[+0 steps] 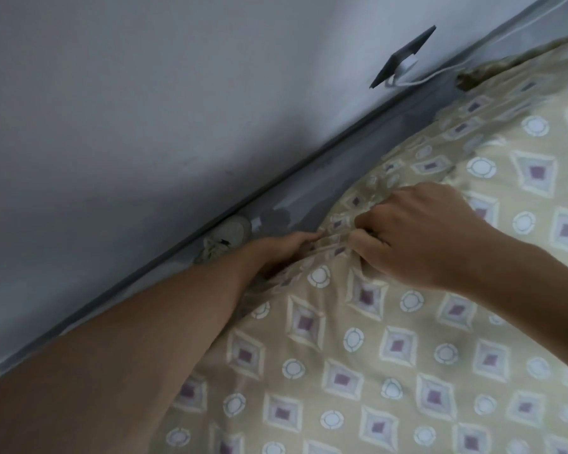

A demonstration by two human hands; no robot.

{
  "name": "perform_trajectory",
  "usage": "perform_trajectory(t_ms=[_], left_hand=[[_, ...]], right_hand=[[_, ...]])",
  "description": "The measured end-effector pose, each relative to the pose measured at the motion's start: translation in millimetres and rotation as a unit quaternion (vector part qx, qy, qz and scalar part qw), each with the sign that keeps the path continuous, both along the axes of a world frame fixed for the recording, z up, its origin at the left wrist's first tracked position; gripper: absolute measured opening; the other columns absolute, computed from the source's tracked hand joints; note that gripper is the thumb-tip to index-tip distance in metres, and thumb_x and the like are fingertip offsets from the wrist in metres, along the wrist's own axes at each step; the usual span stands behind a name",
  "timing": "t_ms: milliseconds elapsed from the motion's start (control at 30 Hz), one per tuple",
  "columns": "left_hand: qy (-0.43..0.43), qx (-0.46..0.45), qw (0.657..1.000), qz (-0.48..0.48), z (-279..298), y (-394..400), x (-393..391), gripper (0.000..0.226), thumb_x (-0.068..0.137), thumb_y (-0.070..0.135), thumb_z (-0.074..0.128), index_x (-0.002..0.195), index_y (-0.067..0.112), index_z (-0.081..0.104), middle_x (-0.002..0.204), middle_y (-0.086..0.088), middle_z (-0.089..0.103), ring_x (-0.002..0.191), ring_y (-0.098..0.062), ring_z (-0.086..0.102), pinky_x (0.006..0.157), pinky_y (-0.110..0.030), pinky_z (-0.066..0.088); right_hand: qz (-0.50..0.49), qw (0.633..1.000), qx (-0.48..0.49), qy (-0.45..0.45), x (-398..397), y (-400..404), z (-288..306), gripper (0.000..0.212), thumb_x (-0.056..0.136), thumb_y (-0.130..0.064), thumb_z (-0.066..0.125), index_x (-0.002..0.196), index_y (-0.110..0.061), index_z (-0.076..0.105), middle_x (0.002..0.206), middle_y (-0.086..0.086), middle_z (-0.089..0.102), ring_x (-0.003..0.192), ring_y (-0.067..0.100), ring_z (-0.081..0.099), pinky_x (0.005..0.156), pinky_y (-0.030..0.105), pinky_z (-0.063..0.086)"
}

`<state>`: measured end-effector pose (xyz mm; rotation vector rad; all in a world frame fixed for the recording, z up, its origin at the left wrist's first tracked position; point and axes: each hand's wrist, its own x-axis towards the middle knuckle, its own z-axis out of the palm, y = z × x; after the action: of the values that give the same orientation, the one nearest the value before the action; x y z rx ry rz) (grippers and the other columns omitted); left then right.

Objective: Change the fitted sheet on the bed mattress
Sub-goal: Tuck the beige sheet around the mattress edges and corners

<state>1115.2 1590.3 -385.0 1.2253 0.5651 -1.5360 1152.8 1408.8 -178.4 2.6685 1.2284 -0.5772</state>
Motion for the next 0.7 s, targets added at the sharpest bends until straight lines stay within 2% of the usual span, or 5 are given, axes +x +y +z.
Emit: perform_trajectory(t_ms=[200, 367, 533, 633, 700], left_hand=[[-0.087, 0.006, 0.986, -0.139, 14.8, 5.8, 17.6, 0.06, 0.105, 0.066, 0.039, 0.129, 0.018, 0.066, 0.122, -0.005, 0.072, 0.107, -0.017, 0.07, 0.094, -0.029, 0.055], [-0.166, 0.075, 0.966, -0.184, 22.6, 53.9, 25.2, 0.049, 0.112, 0.044, 0.043, 0.092, 0.009, 0.07, 0.074, -0.009, 0.076, 0.05, -0.016, 0.065, 0.049, -0.021, 0.049], [-0.056, 0.039, 0.982, -0.174, 33.9, 64.1, -19.3, 0.058, 0.108, 0.063, 0.029, 0.119, 0.022, 0.069, 0.102, 0.003, 0.074, 0.078, -0.007, 0.07, 0.064, -0.017, 0.054], [-0.107, 0.017, 0.987, -0.117, 40.3, 44.9, -30.5, 0.044, 0.108, 0.057, 0.038, 0.126, 0.03, 0.067, 0.136, 0.003, 0.068, 0.108, -0.008, 0.068, 0.092, -0.026, 0.051], [-0.191, 0.043, 0.95, -0.242, 42.7, 38.3, -19.2, 0.049, 0.11, 0.052, 0.036, 0.13, 0.019, 0.068, 0.141, -0.006, 0.064, 0.118, -0.02, 0.064, 0.1, -0.031, 0.046]], right_hand=[[0.055, 0.997, 0.025, -0.05, 1.5, -9.7, -15.8, 0.041, 0.087, -0.026, 0.044, 0.065, -0.023, 0.009, 0.05, -0.009, 0.026, 0.041, 0.02, 0.031, 0.051, 0.02, 0.02], [0.06, 0.996, -0.019, -0.069, -2.4, -10.2, -12.0, 0.037, 0.081, -0.025, 0.065, 0.059, -0.019, 0.037, 0.047, -0.008, 0.039, 0.04, 0.021, 0.043, 0.055, 0.017, 0.01], [0.089, 0.992, -0.052, -0.073, -1.9, -8.1, -14.6, 0.028, 0.092, -0.027, 0.044, 0.067, -0.017, 0.04, 0.055, -0.008, 0.044, 0.05, 0.022, 0.048, 0.054, 0.023, 0.011], [0.068, 0.996, -0.016, -0.053, -0.7, -11.3, -17.5, 0.027, 0.084, -0.021, 0.048, 0.062, -0.016, 0.034, 0.05, -0.004, 0.039, 0.042, 0.023, 0.039, 0.057, 0.021, 0.009], [0.082, 0.995, 0.0, -0.056, -0.8, -12.4, -21.9, 0.027, 0.084, -0.02, 0.048, 0.062, -0.015, 0.033, 0.049, -0.004, 0.036, 0.041, 0.023, 0.036, 0.057, 0.021, 0.011]])
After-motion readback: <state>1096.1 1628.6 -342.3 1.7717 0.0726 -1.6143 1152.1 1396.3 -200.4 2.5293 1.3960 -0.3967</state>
